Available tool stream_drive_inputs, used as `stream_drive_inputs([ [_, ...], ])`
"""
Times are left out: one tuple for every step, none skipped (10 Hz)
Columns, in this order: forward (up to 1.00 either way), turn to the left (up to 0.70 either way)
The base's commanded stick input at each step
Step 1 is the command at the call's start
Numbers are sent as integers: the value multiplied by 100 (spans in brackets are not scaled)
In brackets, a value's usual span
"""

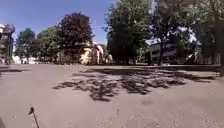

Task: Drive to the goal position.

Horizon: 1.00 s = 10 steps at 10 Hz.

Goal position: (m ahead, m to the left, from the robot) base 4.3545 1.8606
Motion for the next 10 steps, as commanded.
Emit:
stream_drive_inputs([
  [70, 6],
  [70, 0],
  [70, 0],
  [70, 0],
  [70, 0],
  [70, 0],
  [70, 0],
  [70, 0],
  [70, 0],
  [70, 0],
])
